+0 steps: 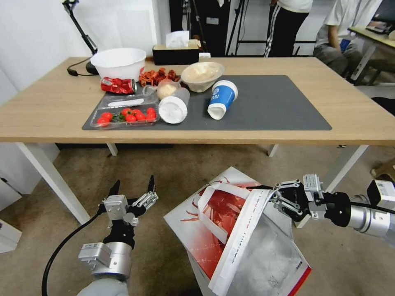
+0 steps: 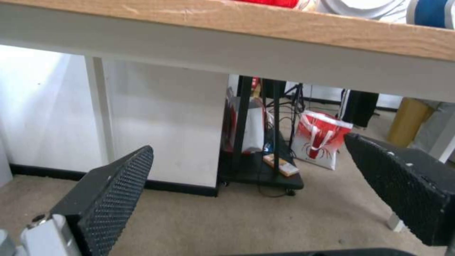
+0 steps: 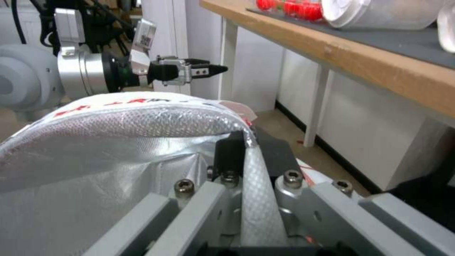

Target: Pick up the food delivery bag from the floor and place it on the table.

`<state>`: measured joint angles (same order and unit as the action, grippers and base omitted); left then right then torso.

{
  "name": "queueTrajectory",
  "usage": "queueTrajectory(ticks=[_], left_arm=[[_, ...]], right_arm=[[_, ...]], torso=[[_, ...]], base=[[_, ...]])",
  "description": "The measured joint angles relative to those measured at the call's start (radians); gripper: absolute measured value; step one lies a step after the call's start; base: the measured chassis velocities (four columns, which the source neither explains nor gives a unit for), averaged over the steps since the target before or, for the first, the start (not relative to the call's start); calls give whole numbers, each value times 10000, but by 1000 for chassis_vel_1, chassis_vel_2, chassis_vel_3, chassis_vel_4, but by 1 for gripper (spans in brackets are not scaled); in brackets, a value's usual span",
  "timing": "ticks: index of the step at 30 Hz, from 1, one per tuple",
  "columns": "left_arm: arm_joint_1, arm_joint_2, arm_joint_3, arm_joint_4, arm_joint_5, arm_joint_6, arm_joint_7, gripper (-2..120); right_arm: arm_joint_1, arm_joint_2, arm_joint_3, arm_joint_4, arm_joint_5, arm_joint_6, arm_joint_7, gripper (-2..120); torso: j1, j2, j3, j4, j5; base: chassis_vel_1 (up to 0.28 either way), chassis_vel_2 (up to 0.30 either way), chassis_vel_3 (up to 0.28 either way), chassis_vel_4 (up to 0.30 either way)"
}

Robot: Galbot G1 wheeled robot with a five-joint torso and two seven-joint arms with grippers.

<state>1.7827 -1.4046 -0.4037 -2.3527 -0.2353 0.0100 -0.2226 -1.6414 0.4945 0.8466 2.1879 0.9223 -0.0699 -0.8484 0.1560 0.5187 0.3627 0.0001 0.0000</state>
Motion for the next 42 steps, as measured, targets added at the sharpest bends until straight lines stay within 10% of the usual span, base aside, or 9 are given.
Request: queueTrajectory(ticks=[42], left_arm=[[112,-170,-65,-100,45,2,10,100]], right_arm=[[-3,-135,5,112,233,-90,-369,0]], torso=[[697,1766,1071,0,0]], base=[[0,0,0,0]])
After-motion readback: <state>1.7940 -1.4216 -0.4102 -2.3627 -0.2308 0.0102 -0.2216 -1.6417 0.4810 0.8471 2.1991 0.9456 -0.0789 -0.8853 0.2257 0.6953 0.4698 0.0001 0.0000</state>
